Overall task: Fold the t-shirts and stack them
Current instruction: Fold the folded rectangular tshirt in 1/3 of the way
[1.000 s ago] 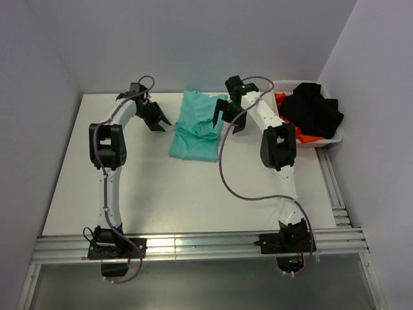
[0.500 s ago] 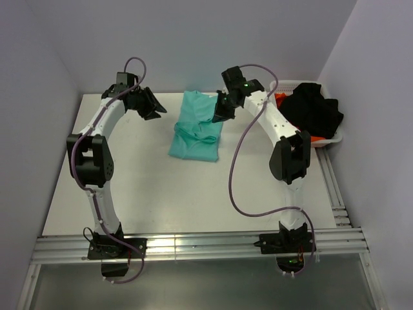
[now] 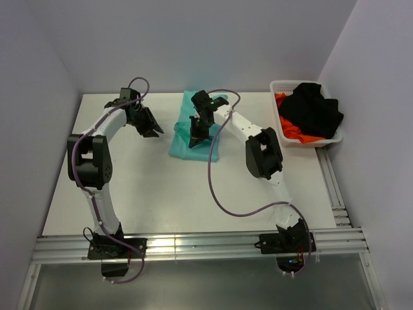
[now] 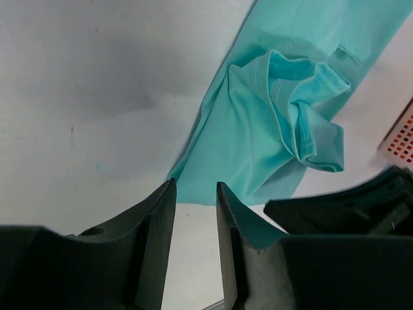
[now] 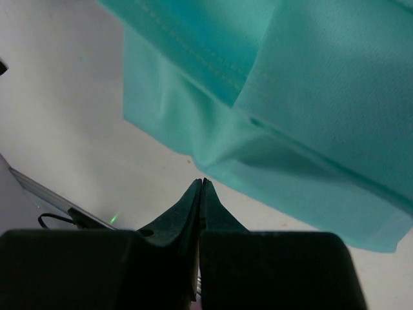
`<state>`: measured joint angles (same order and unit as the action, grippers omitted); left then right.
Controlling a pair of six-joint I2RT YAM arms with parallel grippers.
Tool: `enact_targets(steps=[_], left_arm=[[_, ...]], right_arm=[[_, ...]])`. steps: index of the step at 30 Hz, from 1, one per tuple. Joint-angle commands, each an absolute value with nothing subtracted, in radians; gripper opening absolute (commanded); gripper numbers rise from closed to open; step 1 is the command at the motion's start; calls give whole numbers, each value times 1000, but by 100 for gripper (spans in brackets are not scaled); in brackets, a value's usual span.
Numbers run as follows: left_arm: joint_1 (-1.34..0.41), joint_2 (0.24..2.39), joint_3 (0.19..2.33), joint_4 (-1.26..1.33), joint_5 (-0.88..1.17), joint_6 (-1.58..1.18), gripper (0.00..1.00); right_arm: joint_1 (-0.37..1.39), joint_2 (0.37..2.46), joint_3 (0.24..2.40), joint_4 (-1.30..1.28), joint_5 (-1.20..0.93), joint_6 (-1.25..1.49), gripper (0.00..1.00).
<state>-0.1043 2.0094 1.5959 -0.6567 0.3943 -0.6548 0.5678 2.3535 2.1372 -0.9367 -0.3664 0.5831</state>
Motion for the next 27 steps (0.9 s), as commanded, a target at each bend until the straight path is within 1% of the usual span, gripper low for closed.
enact_targets(steps=[1,11,20,26,27], left_arm=[[-107,1928,1588,-655,371,-615,37],[-100,1924,1559,-670,359,-586,35],[-74,1943,1557,-667,377,-580,33],[-72,1948,1542,-654,396,-586,32],[-72,1950,1539,-649,402,-591,32]], right_arm=[[549,2370,2235,-937,-373,595,0],[512,2460,2299,-948,-347,614,0],[423,2534,2393,-934,-308,650,0],[351,2528,2430,-798,-256,719,0],[344,2526,2447,-745,-252,735,0]])
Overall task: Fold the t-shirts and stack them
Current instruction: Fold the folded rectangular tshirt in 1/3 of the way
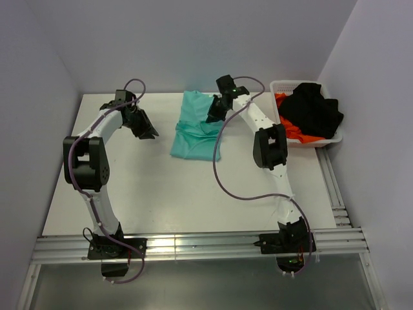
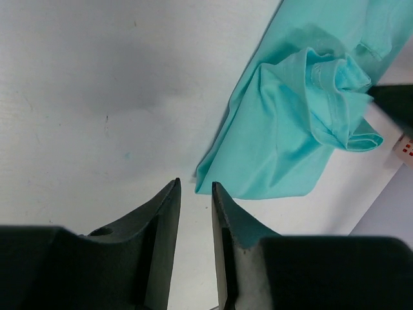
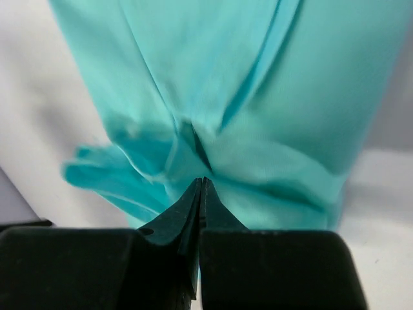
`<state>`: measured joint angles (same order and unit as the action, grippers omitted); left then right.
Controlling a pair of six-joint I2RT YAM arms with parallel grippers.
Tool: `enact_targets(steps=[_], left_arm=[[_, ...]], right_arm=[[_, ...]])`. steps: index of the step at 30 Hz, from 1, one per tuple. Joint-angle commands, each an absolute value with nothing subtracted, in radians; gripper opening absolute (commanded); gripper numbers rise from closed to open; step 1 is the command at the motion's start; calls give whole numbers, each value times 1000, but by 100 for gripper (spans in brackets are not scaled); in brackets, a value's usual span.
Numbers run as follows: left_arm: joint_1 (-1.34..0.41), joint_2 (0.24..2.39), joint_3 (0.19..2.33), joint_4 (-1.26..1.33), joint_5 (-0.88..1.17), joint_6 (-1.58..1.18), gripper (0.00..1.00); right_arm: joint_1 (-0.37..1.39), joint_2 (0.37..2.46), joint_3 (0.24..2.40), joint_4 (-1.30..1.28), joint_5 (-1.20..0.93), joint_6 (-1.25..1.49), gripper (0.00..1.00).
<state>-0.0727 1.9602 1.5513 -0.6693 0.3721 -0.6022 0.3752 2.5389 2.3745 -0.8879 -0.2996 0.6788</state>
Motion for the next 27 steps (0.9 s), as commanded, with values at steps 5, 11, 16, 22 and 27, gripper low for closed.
enact_targets(steps=[5,11,16,22,27], left_arm=[[-74,1957,1539,-647,417,-597,31],[-74,1953,1577,-637,419,-604,31],[-75,1945,1559,-624,413,-609,31],[-77,1927,1497,-597,422,-621,29],[-81,1896,1436,-571,413,-617,29]], right_arm=[[301,2513,2488,-536,-207,828,5],[278,2404,2429,-506,-297,802,16],[365,2249,2177,-581,-351,687,0],[459,2234,2143,-667,-314,635,0],[486,2266,2146,-784,-230,626,0]])
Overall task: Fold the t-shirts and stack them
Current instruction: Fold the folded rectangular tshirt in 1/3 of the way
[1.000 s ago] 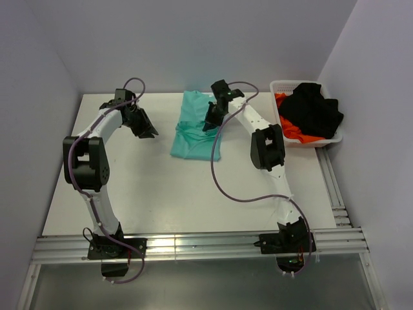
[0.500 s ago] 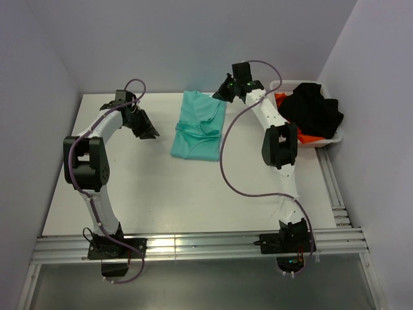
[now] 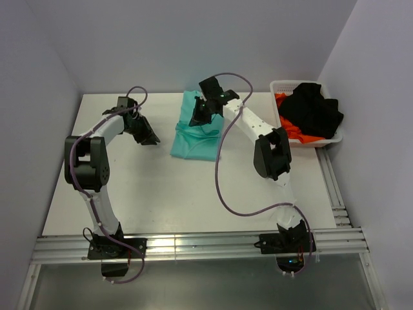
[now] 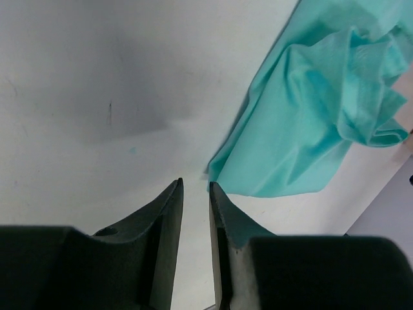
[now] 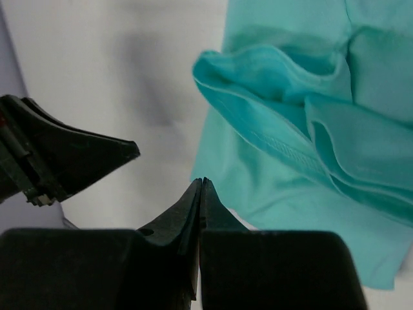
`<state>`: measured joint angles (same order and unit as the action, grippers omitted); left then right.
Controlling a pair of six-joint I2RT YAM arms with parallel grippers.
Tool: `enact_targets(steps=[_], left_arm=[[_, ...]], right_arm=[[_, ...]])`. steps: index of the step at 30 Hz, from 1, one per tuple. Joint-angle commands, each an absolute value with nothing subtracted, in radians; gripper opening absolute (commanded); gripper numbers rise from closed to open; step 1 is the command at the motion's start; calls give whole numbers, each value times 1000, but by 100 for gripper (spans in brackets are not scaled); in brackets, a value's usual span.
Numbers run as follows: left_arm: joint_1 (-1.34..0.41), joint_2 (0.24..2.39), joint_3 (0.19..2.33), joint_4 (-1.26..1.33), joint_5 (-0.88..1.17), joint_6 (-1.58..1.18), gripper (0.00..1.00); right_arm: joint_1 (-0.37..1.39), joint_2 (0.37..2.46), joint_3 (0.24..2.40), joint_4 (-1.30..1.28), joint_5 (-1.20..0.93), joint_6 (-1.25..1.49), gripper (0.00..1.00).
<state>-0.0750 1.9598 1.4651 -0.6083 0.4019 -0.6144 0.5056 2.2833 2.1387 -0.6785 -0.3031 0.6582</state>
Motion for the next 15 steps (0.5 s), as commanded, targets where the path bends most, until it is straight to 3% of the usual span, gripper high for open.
enact_targets(steps=[1,15], left_arm=[[-83,1887,1425,-566,411,-617,29],[-84,1835,1299,-500,411,-640,28]], right_arm=[[494,2270,2143,-805,-207,623,0],[528,2301,2049,-893,-32,618,0]])
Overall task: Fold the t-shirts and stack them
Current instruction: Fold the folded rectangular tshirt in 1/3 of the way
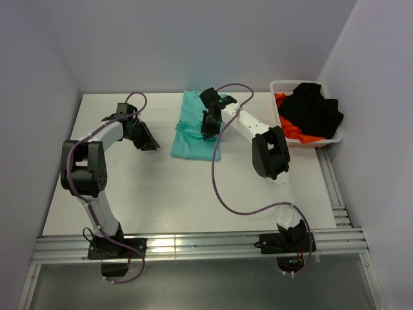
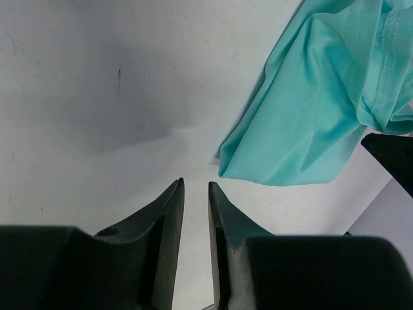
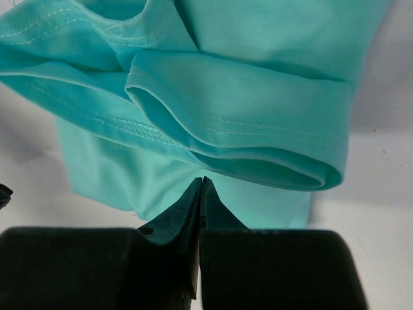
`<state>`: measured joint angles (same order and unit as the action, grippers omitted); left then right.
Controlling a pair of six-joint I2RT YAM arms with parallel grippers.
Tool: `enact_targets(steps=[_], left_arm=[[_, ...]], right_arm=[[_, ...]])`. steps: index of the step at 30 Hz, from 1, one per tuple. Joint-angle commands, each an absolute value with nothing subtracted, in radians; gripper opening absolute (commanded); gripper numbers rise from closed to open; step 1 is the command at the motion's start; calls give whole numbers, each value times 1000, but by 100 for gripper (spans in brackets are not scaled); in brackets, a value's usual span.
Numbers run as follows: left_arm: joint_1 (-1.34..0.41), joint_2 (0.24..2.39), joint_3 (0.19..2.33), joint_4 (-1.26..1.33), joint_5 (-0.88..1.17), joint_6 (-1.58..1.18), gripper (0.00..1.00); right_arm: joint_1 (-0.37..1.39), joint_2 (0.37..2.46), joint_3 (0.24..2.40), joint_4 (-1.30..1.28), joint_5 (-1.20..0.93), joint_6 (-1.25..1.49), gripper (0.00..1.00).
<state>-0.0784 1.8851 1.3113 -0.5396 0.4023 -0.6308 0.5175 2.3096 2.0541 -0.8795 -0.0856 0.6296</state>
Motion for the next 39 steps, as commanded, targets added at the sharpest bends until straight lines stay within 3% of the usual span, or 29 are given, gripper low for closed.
enact_targets(steps=[1,17,32,34,35,36,39], left_arm=[[-84,1835,1296,-500,411,-640,28],[-83,1802,1273,-528,387,-623,27],[-83,1807,1290,-563,383,-608,27],[-83,1813,1302,-569,382,-604,27],[-83,1818,1310,-571,380,-604,27],[-83,1824,1316,-571,380,-604,27],[-84,1845,1344,-552,388,-612,28]], right_arm=[[529,2301,2046,-890,-28,618,0],[520,2445,2219,-928,34,618,0],[338,2477,2417,-793,118,703,0],[310,2514,2456,-785,83,715,9],[295,2522,2488,-793,30,715,18],[273,2514,2490,-796,17,715,54],[265,2371,2312,-750,5,670,85]])
